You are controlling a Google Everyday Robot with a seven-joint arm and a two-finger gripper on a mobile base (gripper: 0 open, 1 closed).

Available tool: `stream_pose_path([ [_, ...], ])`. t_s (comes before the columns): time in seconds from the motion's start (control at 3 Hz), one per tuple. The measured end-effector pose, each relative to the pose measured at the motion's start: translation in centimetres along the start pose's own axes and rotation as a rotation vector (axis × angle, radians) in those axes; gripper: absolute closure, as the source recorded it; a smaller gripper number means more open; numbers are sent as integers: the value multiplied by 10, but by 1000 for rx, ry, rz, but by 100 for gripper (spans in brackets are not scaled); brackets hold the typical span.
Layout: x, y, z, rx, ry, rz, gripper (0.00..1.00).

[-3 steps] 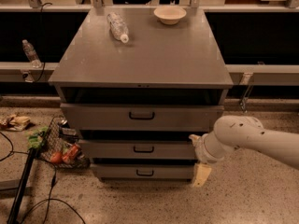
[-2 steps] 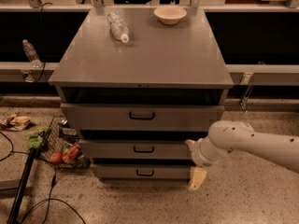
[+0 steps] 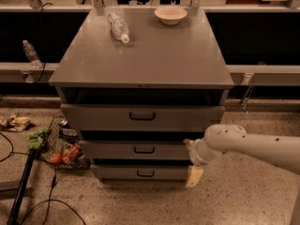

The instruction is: Open middle drawer

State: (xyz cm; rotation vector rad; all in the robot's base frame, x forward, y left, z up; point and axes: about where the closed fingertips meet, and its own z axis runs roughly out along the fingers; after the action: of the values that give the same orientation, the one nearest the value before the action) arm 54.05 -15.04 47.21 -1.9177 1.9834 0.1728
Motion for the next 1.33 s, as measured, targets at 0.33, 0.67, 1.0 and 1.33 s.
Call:
stream_pose_path([
  [0.33,3,-13,8,27,12,-21,0],
  [0.67,7,-22,19,34,6,-27,0],
  [1.0,11,-32,29,40,-3,-25,0],
  [1.33,17,-40,40,40,-15,-18,0],
])
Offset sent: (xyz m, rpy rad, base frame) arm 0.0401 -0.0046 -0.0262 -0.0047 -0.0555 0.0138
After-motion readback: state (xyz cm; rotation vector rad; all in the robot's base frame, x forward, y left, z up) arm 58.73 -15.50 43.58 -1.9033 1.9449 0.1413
